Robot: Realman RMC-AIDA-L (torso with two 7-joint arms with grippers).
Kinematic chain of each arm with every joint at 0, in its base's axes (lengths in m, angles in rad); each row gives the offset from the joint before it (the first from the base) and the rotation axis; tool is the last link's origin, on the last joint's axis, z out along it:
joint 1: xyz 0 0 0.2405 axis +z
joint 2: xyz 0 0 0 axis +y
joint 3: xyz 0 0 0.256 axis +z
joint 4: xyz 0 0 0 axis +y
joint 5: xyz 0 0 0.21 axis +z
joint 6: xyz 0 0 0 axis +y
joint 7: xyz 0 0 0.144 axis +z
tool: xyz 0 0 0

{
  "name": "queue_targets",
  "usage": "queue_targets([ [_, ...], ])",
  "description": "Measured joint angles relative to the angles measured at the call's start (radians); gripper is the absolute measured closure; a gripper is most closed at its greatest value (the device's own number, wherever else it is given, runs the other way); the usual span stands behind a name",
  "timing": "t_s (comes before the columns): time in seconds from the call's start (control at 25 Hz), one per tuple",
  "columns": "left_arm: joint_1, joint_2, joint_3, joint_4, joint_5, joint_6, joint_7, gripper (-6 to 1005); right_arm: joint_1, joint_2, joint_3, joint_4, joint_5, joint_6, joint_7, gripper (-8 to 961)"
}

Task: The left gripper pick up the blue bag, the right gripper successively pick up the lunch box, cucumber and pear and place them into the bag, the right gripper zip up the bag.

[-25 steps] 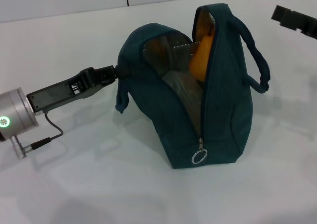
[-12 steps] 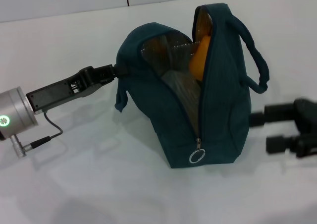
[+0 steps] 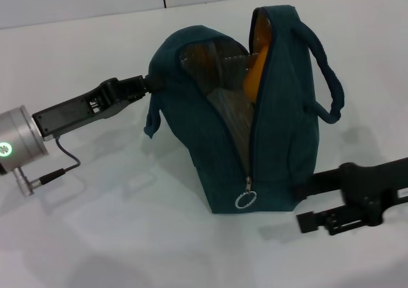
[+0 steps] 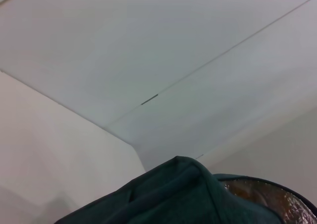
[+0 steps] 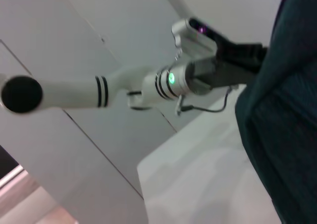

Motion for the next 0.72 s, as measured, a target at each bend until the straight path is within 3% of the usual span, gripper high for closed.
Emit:
queue_targets([
  [0.44, 0.007, -0.003, -0.002, -0.001, 0.0, -0.009, 0.0, 929, 0.054, 0.056, -0.072, 0.007, -0.003, 0.136, -0.003, 260],
  [0.72, 0.012, -0.004, -0.002, -0.005, 0.0, -0.009, 0.0, 930, 0.068, 0.066, -0.103, 0.016, -0.004, 0.136, 0.008, 260],
])
